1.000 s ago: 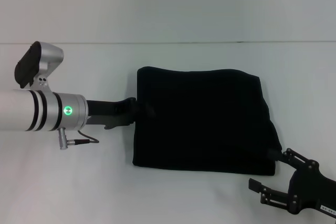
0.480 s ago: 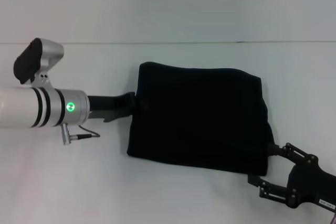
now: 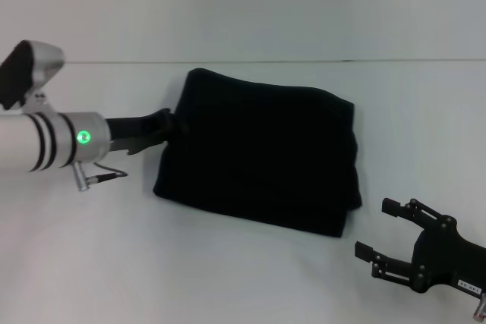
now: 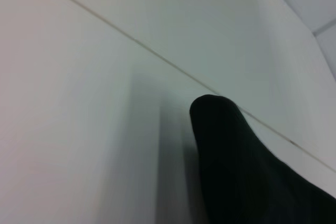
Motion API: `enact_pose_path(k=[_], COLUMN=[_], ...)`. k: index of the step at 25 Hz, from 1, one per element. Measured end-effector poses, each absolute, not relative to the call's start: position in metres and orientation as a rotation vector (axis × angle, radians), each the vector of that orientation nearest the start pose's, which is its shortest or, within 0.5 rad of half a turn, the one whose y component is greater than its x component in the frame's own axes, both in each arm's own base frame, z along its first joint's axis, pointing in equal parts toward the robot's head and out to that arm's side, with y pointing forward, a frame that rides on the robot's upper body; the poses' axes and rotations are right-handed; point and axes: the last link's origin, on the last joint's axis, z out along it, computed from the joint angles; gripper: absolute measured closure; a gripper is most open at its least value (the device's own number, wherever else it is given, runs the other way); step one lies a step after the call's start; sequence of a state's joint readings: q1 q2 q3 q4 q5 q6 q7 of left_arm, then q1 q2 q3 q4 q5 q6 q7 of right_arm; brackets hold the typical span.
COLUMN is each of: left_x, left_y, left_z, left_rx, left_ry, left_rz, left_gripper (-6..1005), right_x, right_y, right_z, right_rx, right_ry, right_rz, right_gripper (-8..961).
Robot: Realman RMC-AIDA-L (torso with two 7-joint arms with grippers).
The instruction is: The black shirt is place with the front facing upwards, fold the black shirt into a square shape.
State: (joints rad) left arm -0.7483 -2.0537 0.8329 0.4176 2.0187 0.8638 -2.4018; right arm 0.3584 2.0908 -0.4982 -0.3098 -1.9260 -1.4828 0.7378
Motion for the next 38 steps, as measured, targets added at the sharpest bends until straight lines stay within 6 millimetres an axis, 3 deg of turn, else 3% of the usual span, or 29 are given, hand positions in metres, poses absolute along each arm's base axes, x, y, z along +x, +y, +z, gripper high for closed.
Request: enact_pose_path(k=[10, 15, 19, 23, 30, 34, 38], left_x=[-0.31, -0.311, -0.295, -0.287, -0.3, -0.301, -0.292], left_y=[0.377, 0.373, 0.372, 0.369, 0.359, 0.347, 0.332], left_z=[-0.029, -0.03, -0.029, -0.023, 0.009, 0.028, 0.029], left_rx=[-1.688, -1.699, -1.86, -1.978, -2.073, -2.192, -2.385], left_ry=[-1.999, -1.999, -1.897, -1.799, -1.68, -1.502, -1.292], left_rz=[-0.818, -0.835, -0.883, -0.937, -0.922, -0.928, -0.909], left_gripper=[890, 889, 889, 766, 471, 309, 150], right_x=[0.327, 0.326, 0.326, 0.327, 0.329, 0.329, 0.33], right_y=[0.263, 0.263, 0.264, 0.263, 0.267, 0.269, 0.272], right_z=[-0.038, -0.038, -0.038, -0.038, -0.032, -0.029, -0.026], right_rx=[-2.447, -2.447, -2.447, -2.441, -2.387, -2.36, -2.331], right_ry=[0.455, 0.454, 0.454, 0.459, 0.474, 0.479, 0.484], right_rz=[0.739, 0.741, 0.742, 0.742, 0.755, 0.763, 0.772], right_gripper=[26, 26, 26, 26, 27, 27, 27])
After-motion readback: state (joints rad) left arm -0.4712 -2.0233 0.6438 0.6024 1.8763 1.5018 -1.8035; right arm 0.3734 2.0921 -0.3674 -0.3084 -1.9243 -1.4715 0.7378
